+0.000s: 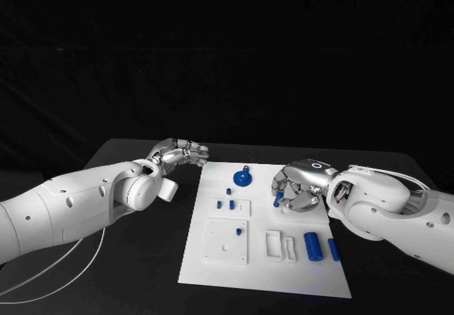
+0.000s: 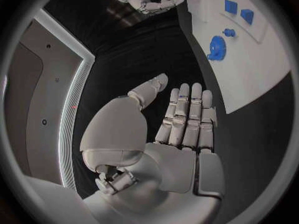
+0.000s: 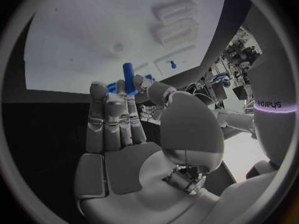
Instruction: Assemble the parts on the task board
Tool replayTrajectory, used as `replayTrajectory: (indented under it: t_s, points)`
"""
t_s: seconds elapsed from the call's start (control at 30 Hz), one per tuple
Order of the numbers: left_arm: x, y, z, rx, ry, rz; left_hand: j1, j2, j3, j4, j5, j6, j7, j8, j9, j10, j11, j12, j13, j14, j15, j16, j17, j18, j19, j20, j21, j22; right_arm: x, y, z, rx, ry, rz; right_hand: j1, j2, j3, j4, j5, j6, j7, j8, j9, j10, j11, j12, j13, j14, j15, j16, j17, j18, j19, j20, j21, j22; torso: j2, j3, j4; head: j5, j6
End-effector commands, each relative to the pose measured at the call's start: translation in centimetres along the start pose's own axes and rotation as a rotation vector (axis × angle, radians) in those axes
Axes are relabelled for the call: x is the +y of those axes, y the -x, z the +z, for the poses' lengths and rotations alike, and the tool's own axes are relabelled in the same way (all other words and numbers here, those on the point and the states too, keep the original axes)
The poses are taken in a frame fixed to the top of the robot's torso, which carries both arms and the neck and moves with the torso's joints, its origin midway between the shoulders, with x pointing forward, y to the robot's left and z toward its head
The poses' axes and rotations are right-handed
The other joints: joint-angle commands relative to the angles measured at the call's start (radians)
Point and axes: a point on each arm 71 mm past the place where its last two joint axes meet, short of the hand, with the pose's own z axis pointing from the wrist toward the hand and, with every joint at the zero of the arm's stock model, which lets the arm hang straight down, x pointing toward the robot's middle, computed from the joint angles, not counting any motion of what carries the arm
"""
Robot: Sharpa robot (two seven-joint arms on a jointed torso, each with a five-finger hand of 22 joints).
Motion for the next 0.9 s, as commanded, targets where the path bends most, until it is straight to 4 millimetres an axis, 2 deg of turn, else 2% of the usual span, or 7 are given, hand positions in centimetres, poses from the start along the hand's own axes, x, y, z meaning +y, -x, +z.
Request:
replayTrajectory:
  t_s: [0.03, 0.37, 0.47, 0.63, 0.9]
  points:
    - [-0.1, -0.2, 0.1, 0.013, -0.010, -0.009, 0.001, 0.007, -0.006, 0.001, 0.006, -0.006, -0.002, 0.004, -0.001, -0.007, 0.002, -0.002, -0.001, 0.005, 0.001, -0.007, 0.002, 0.017, 0.000, 0.007, -0.005, 0.001, 1.5, 0.7, 0.1, -0.079, 0.075, 0.077, 0.006, 0.002, 0.007, -0.001, 0.007, 0.009, -0.002, 0.007, 0.002, 0.037, -0.003, 0.004, 0.002, -0.005, -0.013, 0.003, 0.001, 0.032, 0.000, -0.008, 0.007, 0.020, 0.000, 0.0003, -0.0014, 0.008, -0.003]
    - [-0.2, -0.4, 0.2, 0.017, -0.011, -0.010, 0.000, 0.008, -0.007, 0.001, 0.006, -0.006, -0.002, 0.004, -0.001, -0.007, 0.002, -0.002, -0.002, 0.005, 0.001, -0.008, 0.003, 0.017, 0.001, 0.007, -0.006, 0.002, 6.7, 0.5, 1.3, -0.085, 0.224, 0.139, 0.000, 0.013, 0.003, -0.014, 0.012, 0.008, -0.002, 0.007, 0.008, 0.035, -0.004, 0.003, 0.012, -0.004, -0.013, 0.004, 0.001, 0.032, 0.000, -0.009, 0.012, 0.020, 0.000, 0.0008, -0.0020, 0.028, -0.012]
    - [-0.2, -0.5, 0.2, 0.019, -0.011, -0.011, 0.000, 0.008, -0.007, 0.001, 0.006, -0.006, -0.002, 0.004, -0.001, -0.007, 0.002, -0.002, -0.002, 0.005, 0.001, -0.008, 0.003, 0.017, 0.001, 0.007, -0.006, 0.002, 8.1, 0.1, 1.7, -0.080, 0.261, 0.141, -0.002, 0.015, 0.001, -0.017, 0.012, 0.008, -0.002, 0.007, 0.009, 0.035, -0.004, 0.003, 0.014, -0.004, -0.013, 0.004, 0.002, 0.032, 0.000, -0.009, 0.012, 0.020, -0.001, -0.0001, -0.0017, 0.035, -0.014]
    - [-0.2, -0.7, 0.2, 0.022, -0.012, -0.011, 0.000, 0.008, -0.007, 0.001, 0.006, -0.006, -0.002, 0.004, -0.001, -0.007, 0.002, -0.002, -0.002, 0.005, 0.001, -0.008, 0.003, 0.017, 0.001, 0.007, -0.006, 0.002, 10.7, -1.9, 2.2, -0.047, 0.328, 0.133, -0.005, 0.018, -0.001, -0.022, 0.014, 0.007, -0.002, 0.007, 0.011, 0.034, -0.003, 0.003, 0.018, -0.004, -0.013, 0.004, 0.002, 0.032, -0.001, -0.009, 0.013, 0.020, 0.000, -0.0008, -0.0015, 0.044, -0.018]
    - [-0.2, -0.8, 0.3, 0.026, -0.012, -0.013, 0.000, 0.008, -0.007, 0.000, 0.006, -0.006, -0.002, 0.004, -0.001, -0.007, 0.002, -0.002, -0.002, 0.006, 0.001, -0.009, 0.004, 0.017, 0.001, 0.007, -0.007, 0.002, 12.6, -4.1, 2.7, -0.019, 0.371, 0.092, -0.007, 0.022, -0.003, -0.033, 0.016, 0.008, -0.002, 0.007, 0.014, 0.033, -0.004, 0.002, 0.024, -0.004, -0.013, 0.004, 0.002, 0.032, -0.002, -0.009, 0.015, 0.020, 0.001, -0.0004, -0.0004, 0.052, -0.022]
